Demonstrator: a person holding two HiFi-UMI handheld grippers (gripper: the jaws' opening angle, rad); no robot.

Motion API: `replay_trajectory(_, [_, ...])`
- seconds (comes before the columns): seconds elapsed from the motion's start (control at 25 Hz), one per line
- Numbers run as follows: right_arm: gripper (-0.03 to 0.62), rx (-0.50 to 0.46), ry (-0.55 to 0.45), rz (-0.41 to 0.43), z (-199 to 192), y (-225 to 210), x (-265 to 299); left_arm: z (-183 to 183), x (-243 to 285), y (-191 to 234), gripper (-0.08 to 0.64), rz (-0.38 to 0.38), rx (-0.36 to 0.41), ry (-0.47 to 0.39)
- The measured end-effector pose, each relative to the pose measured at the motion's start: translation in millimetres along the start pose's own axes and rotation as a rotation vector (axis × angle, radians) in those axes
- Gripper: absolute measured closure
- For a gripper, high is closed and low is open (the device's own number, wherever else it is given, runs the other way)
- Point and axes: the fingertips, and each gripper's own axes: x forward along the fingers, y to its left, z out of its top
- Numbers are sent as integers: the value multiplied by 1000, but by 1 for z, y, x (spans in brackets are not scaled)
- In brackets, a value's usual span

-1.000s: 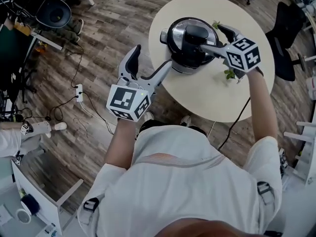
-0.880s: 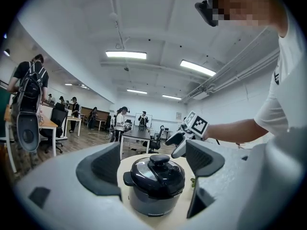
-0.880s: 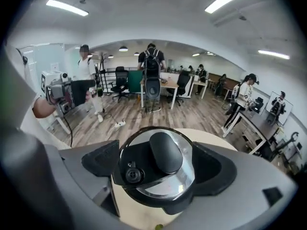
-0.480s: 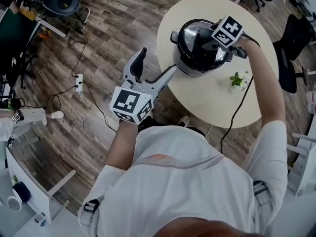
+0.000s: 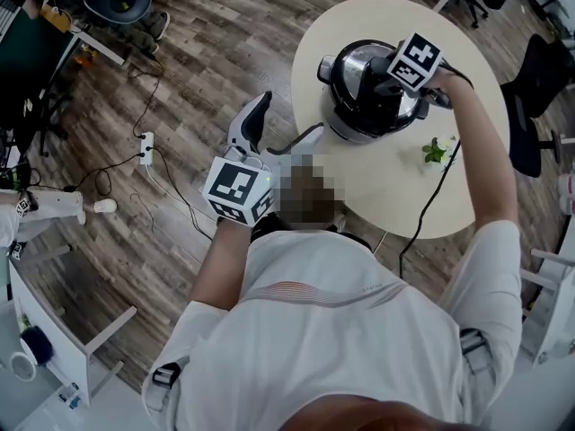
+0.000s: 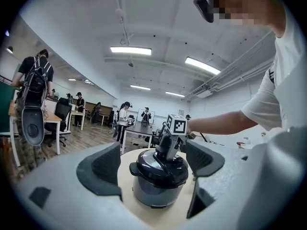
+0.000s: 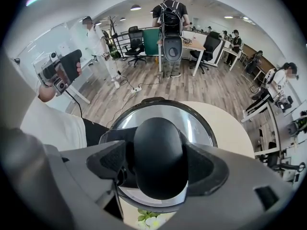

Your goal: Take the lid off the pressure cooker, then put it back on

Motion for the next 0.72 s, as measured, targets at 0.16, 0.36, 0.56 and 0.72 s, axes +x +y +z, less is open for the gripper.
replay_trajectory(0.16, [227, 0, 2, 2, 0, -1, -1, -2, 2, 1, 147, -4, 1, 7])
replay_trajectory(0.36, [295, -9, 21, -14, 0, -6, -3, -4, 5, 4, 147, -9, -8, 18])
replay_trajectory(0.56, [293, -4, 25, -20, 0, -5, -2, -9, 10, 9, 147, -11, -28, 30])
replay_trajectory(0.72, [291, 10, 62, -14, -2, -6, 1, -28, 20, 21, 147, -36, -187, 48])
